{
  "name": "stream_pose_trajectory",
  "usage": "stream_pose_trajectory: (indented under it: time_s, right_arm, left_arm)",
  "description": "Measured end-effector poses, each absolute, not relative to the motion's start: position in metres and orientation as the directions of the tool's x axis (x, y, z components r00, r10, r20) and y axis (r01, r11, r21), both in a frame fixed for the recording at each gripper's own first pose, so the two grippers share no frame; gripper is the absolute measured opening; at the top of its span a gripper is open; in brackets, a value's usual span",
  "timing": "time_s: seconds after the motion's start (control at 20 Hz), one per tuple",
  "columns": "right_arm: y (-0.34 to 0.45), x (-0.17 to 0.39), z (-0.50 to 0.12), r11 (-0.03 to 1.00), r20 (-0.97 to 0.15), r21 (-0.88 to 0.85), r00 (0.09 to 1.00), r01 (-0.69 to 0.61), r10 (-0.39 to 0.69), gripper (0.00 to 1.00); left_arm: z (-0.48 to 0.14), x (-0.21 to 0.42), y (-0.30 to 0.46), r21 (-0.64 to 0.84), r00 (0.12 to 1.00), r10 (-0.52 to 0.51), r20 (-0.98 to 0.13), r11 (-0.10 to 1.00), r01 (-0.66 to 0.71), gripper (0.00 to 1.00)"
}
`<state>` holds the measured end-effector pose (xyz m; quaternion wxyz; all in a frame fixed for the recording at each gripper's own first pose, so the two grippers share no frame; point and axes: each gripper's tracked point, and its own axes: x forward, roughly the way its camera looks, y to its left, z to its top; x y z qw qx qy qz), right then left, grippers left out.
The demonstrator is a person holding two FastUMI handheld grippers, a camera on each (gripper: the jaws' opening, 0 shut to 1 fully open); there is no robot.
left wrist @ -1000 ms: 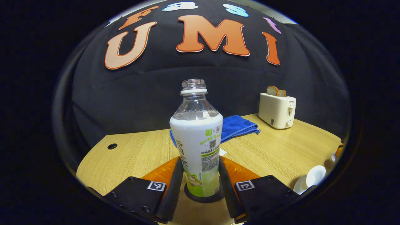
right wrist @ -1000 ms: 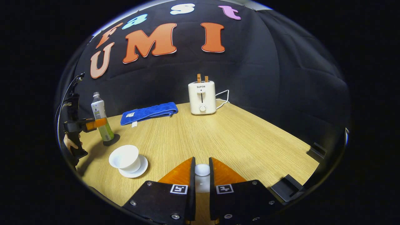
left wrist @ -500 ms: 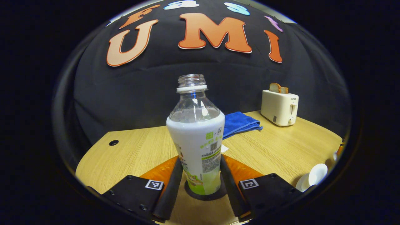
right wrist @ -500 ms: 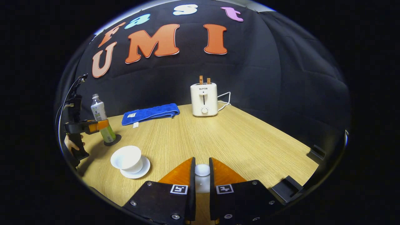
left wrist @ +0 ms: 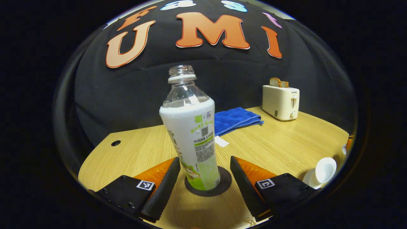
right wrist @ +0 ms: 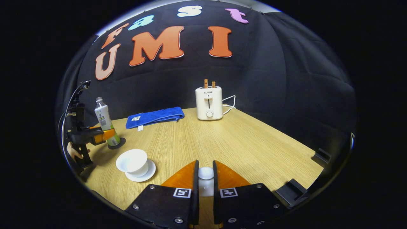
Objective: Open the teacup lid with one hand, grasp the water bottle and pour water into the teacup with the other hand; after pouring, place the water bottle on the coaster and then close the teacup lid.
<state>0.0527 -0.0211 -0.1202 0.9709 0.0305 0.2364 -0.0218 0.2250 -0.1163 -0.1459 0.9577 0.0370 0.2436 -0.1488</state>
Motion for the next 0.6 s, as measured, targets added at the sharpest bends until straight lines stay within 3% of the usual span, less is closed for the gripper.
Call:
stream_pose_trajectory:
  time_s: [0.05,0.15,0.3,0.35,0.45,0.6]
  right_arm:
    - [-0.022,0.052,-0.120,0.997,-0.460,0.048,0.887,0.057,-0.029,0.18]
    - [-0.021,0.051,-0.118,0.997,-0.457,0.053,0.889,0.056,-0.025,0.18]
    - [-0.015,0.052,-0.113,0.998,-0.445,0.056,0.895,0.040,-0.011,0.18]
    - [-0.011,0.052,-0.111,0.998,-0.441,0.056,0.898,0.029,-0.001,0.18]
    - [-0.001,0.055,-0.104,0.999,-0.429,0.054,0.903,0.002,0.022,0.18]
    - [0.019,0.061,-0.094,0.997,-0.407,0.065,0.911,-0.049,0.072,0.18]
  left_arm:
    - [-0.146,0.218,-0.116,0.000,0.836,-0.266,-0.481,0.953,0.303,1.00]
    - [-0.143,0.203,-0.113,-0.008,0.835,-0.274,-0.477,0.952,0.307,0.96]
    - [-0.140,0.174,-0.104,-0.033,0.833,-0.281,-0.477,0.953,0.302,1.00]
    - [-0.134,0.163,-0.097,-0.033,0.842,-0.270,-0.468,0.957,0.288,0.96]
    - [-0.125,0.148,-0.083,-0.035,0.863,-0.242,-0.443,0.967,0.253,1.00]
    - [-0.109,0.126,-0.059,-0.057,0.891,-0.203,-0.407,0.979,0.197,0.96]
